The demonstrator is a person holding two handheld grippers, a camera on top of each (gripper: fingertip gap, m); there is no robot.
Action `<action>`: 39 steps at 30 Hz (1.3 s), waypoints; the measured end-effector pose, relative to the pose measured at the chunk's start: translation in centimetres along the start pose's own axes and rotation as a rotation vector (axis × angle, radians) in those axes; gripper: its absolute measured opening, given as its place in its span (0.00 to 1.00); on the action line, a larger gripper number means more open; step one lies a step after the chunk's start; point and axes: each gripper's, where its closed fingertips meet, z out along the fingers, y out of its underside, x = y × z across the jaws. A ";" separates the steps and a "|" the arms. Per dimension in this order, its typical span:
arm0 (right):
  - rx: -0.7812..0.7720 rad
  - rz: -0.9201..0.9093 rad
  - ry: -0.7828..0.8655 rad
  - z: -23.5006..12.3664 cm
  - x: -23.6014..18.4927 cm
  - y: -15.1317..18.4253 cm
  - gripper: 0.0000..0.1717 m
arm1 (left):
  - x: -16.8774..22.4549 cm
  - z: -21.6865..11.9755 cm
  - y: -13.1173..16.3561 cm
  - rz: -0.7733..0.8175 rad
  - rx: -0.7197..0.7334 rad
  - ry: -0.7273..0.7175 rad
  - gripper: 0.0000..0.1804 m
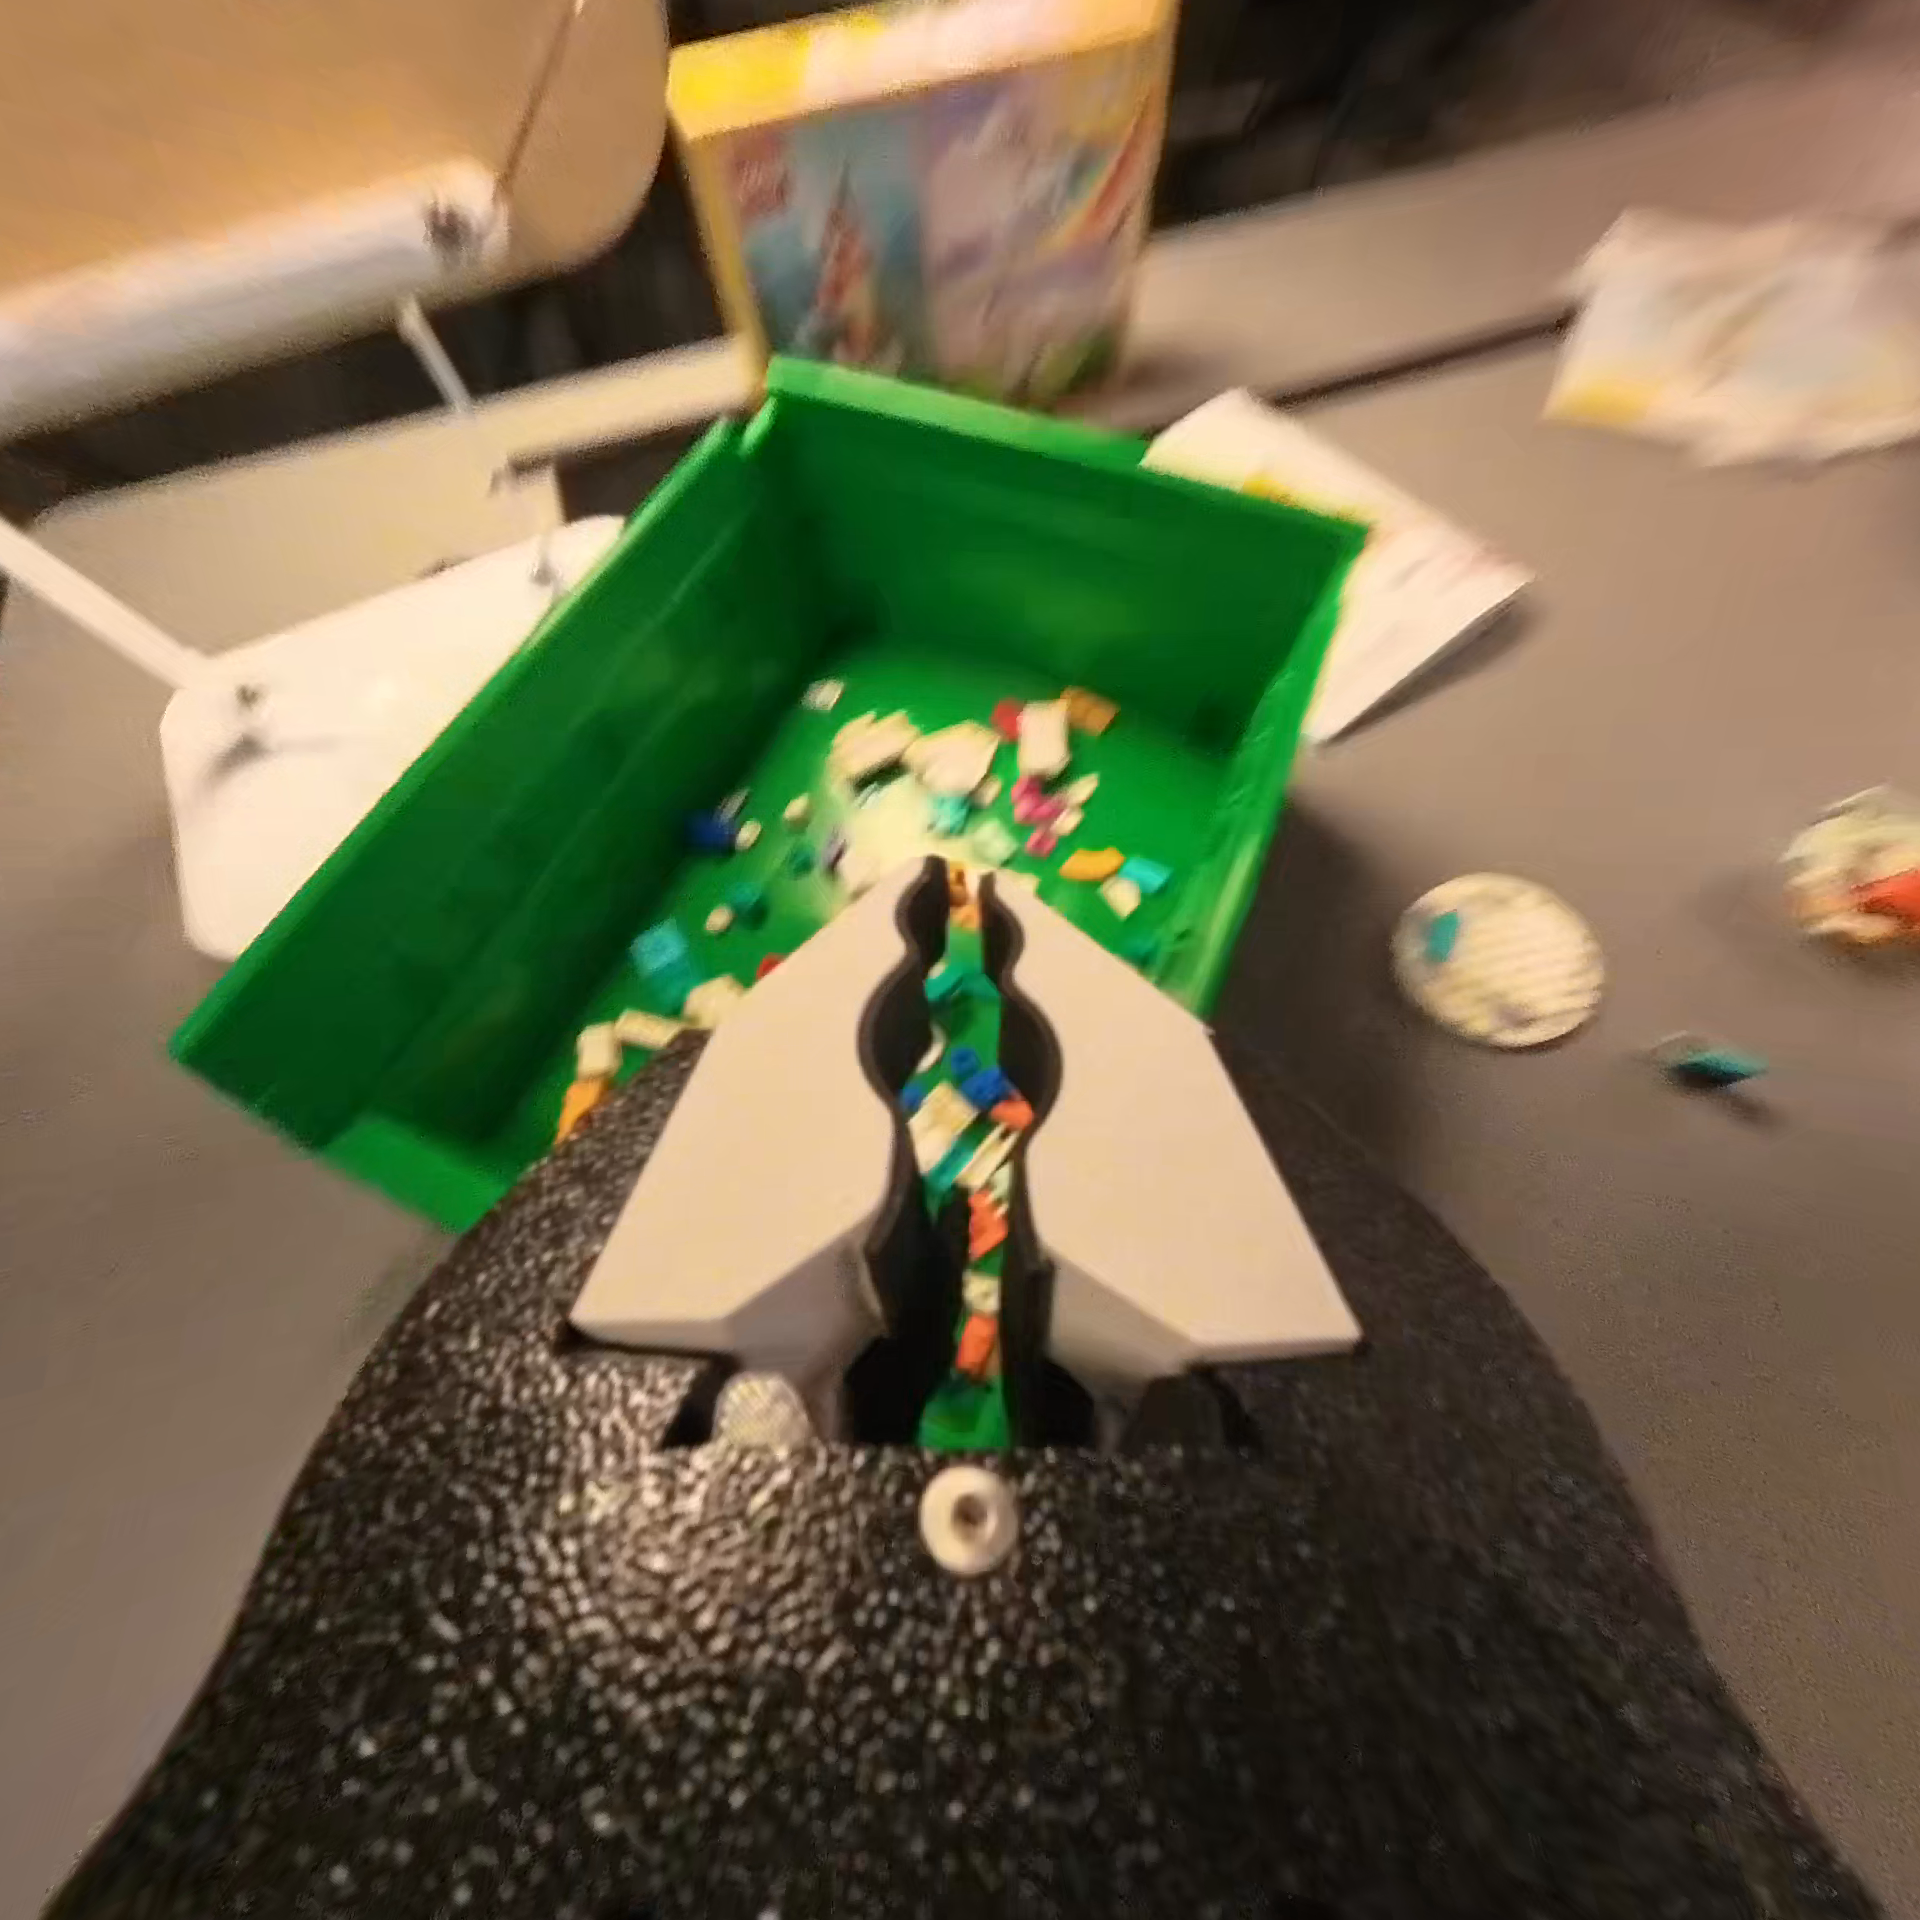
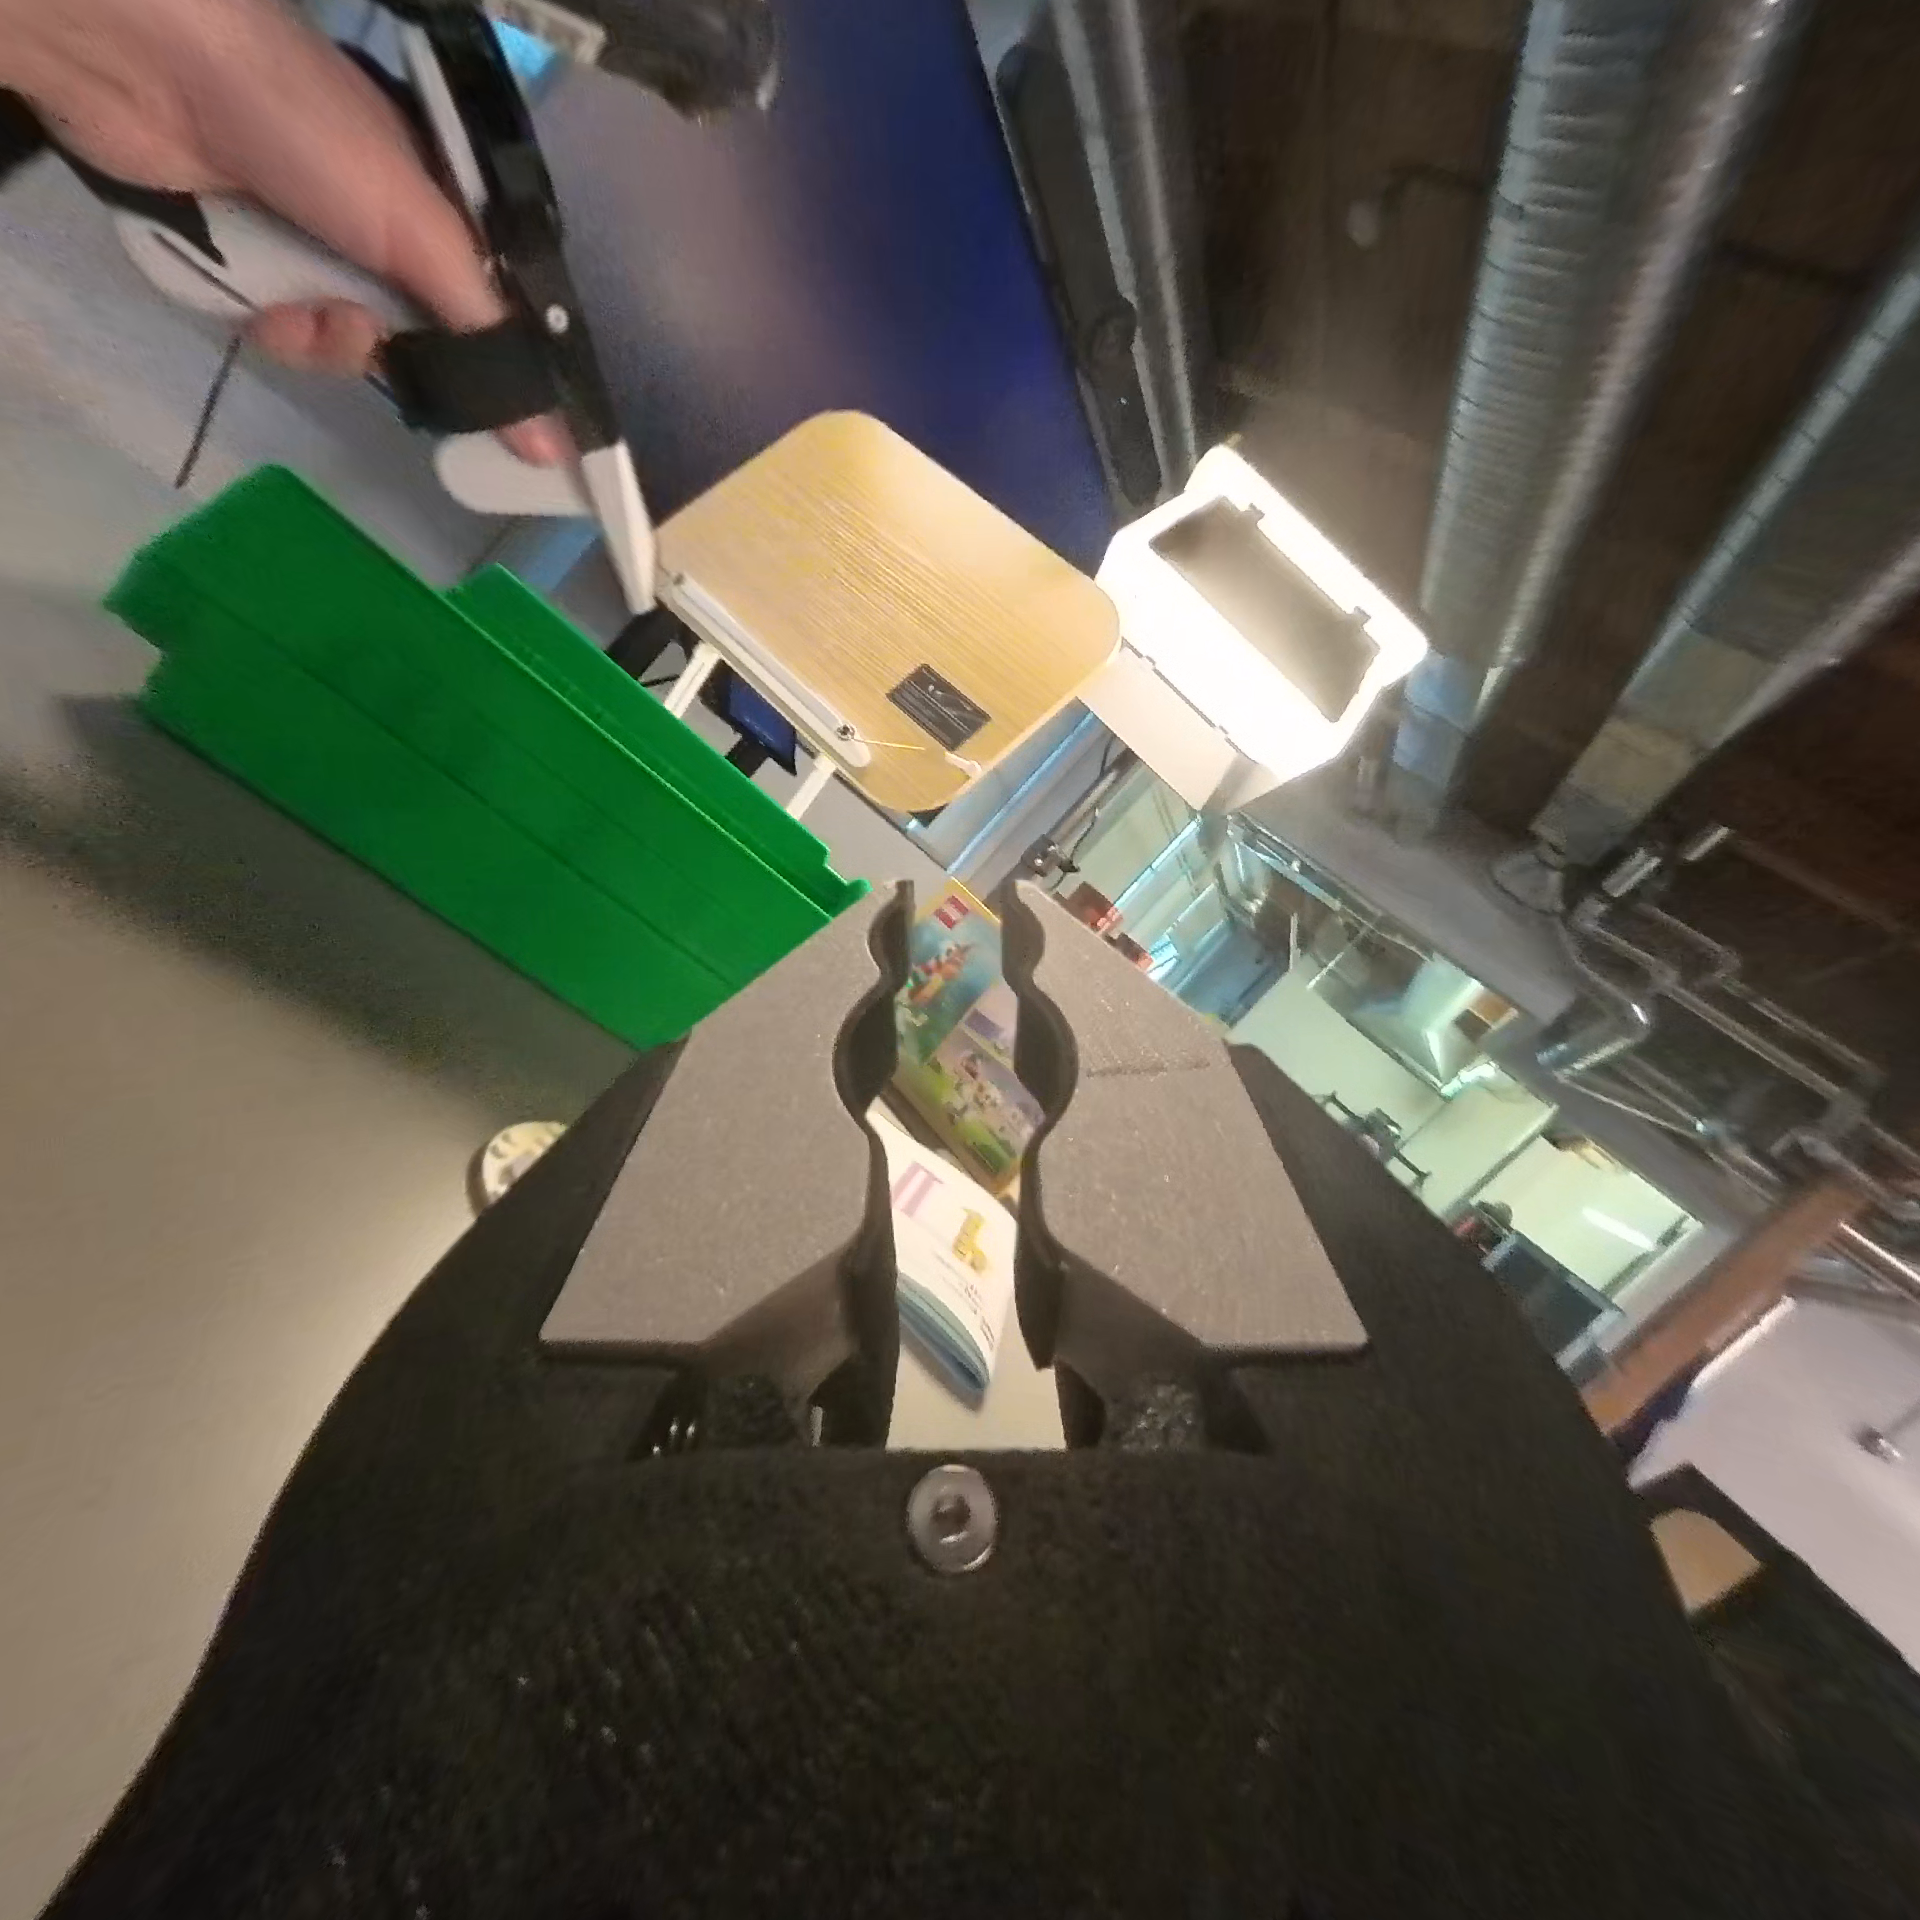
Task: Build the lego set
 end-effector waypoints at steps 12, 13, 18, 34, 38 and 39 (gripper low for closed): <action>0.004 0.409 0.089 -8.2 3.7 -5.0 0.15 | -1.9 0.5 1.7 0.065 0.022 -0.082 0.39; -0.030 0.439 0.042 -10.2 2.8 -5.5 0.15 | -1.7 -0.2 1.6 0.072 0.047 -0.082 0.42; -0.325 0.526 -0.474 -21.9 -7.9 -6.8 0.05 | -0.9 -3.2 1.1 0.116 0.199 -0.105 0.41; -0.832 0.661 -0.935 -31.8 -20.0 2.2 0.12 | 5.6 -2.0 5.1 0.560 0.191 0.369 0.39; -0.829 0.613 -0.970 -32.1 -20.3 2.3 0.06 | 5.3 -2.9 5.1 0.616 0.232 0.368 0.36; -0.827 0.599 -0.969 -32.1 -20.4 2.3 0.06 | 5.0 -3.0 5.0 0.634 0.241 0.357 0.35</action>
